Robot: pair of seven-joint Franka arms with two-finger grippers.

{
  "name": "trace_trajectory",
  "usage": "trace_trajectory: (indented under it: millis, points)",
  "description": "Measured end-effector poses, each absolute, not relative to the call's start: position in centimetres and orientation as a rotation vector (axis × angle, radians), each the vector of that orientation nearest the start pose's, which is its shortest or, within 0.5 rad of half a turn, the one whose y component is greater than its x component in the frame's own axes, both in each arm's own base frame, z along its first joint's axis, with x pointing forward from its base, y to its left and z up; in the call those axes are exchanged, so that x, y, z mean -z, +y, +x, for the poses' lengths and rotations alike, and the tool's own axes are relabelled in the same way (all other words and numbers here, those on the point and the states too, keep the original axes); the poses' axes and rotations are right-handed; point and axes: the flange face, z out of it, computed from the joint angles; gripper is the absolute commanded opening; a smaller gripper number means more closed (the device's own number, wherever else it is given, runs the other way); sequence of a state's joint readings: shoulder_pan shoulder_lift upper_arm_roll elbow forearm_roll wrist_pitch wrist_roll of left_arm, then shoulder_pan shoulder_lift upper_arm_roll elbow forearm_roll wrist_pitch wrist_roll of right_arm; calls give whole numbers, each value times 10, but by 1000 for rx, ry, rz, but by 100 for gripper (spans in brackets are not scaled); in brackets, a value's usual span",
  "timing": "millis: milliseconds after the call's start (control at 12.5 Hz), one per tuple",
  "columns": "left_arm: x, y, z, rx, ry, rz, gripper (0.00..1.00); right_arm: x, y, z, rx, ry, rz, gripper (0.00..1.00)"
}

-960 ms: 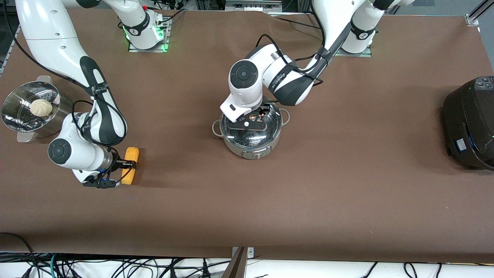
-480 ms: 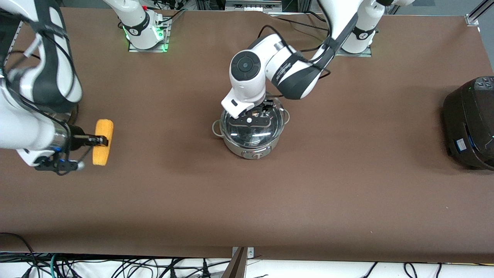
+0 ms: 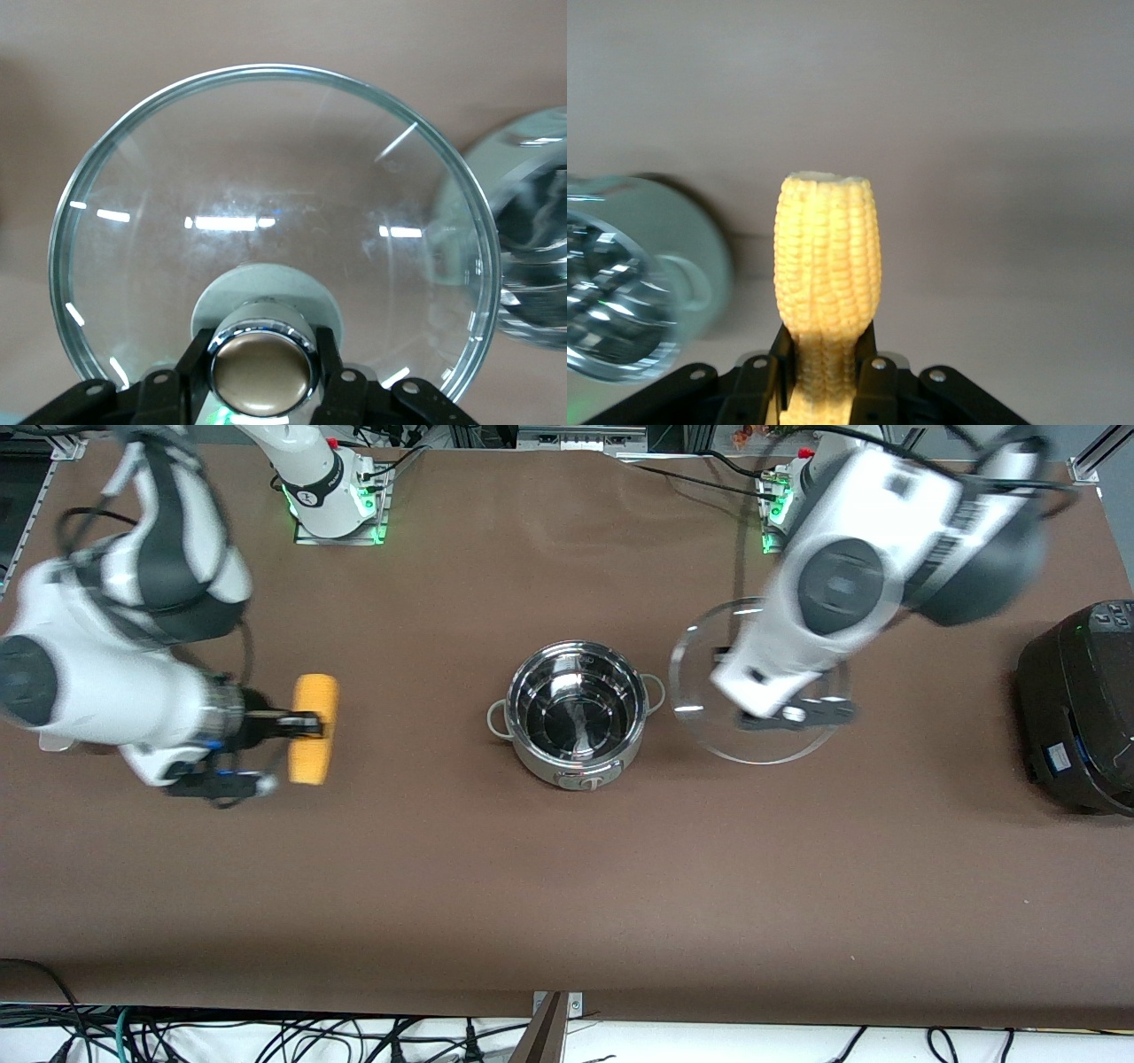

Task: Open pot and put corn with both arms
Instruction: 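Lift the lid aside with the left gripper while the right gripper carries corn, then lower the corn into the pot and open the right gripper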

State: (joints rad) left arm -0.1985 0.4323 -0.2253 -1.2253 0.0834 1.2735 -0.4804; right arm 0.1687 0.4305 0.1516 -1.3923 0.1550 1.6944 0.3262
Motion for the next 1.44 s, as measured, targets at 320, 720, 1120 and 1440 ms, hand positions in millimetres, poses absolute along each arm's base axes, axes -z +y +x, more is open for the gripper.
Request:
trace_trajectory:
  millis: [320,720,1120,1440]
  points:
    - [-384,-113,634,-504,57,-3014,0,-420,408,576,-159,163,-2961,0]
    - [-232,-94,586,-408,167,-3085,100,-327,512,516,-130,118,-3036,0]
    - [-356,-93,595,-328,153,-3052,100,-278,517,514,-170,119,-3072,100]
    - [-540,-101,587,-105,84,-3151,100,-292,525,515,-147,108,-3059,100]
